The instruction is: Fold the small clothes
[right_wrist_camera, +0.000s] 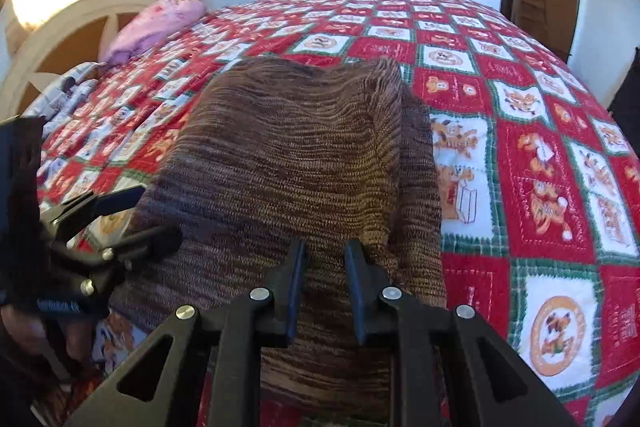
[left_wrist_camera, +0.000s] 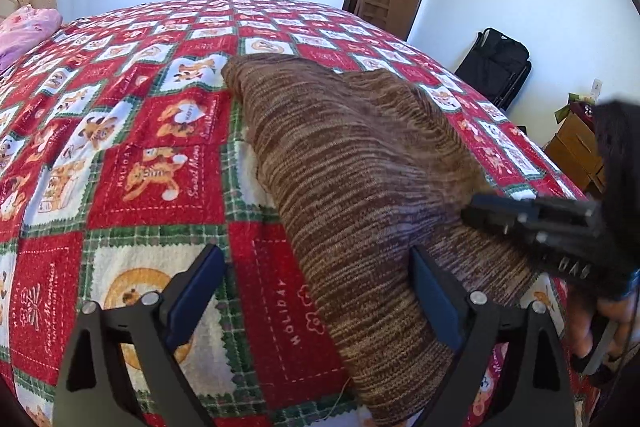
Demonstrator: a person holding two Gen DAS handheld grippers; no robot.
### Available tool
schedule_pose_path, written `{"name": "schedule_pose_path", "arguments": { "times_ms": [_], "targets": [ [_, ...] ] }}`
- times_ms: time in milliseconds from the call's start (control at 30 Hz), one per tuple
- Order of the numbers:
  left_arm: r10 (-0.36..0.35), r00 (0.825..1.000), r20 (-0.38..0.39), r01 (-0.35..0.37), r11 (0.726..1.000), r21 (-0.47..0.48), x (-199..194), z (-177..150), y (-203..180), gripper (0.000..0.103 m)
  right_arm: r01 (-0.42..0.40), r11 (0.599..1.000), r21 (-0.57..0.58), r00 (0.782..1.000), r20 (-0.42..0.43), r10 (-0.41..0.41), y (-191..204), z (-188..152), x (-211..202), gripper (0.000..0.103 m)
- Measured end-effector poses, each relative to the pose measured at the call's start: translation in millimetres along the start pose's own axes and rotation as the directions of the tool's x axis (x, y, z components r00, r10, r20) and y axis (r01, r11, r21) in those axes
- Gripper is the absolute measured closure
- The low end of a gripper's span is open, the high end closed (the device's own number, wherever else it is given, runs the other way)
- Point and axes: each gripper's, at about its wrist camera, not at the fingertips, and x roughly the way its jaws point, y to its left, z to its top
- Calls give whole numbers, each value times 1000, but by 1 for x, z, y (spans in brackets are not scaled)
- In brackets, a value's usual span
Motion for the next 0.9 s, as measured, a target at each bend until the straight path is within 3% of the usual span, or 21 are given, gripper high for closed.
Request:
{"name": "schedule_pose_path", "arguments": {
  "times_ms": [100, 233, 367, 433, 533, 600, 800, 900],
  "targets": [
    [8, 1000, -2, -8, 1000, 8, 0, 0, -2, 8, 15, 1000, -2, 1000, -16, -15, 1, 7, -6, 81],
    [9, 1000, -6, -9, 1000, 11, 1, 0, -2, 6, -11, 998, -64, 997, 78, 16, 15, 37, -19, 80],
    [22, 1000, -12, -22, 999, 25, 3, 0, -5, 4, -104, 994, -34, 994, 35, 105, 19, 78, 13, 78],
    [25, 1000, -13, -25, 999, 26, 3, 0, -5, 4, -94, 996, -2, 995, 17, 94, 13, 89, 32, 78],
    [20, 1000, -13, -20, 1000, 20, 3, 0, -3, 3, -32, 994, 102, 998, -50, 37, -20, 95, 67, 78],
    [15, 1000, -12, -15, 1000, 17, 2, 0, -3, 3, -118, 973, 197, 992, -29, 126, -44, 91, 71, 81],
    [7, 1000, -6, -7, 1000, 1, -2, 1, 0, 2, -122, 979, 160, 992, -2, 124, -41, 87, 55, 77],
    [-13, 999, 47, 16, 998, -60, -18, 7, 5, 2, -105, 987, 120, 994, 26, 103, -31, 82, 33, 46]
  ]
}}
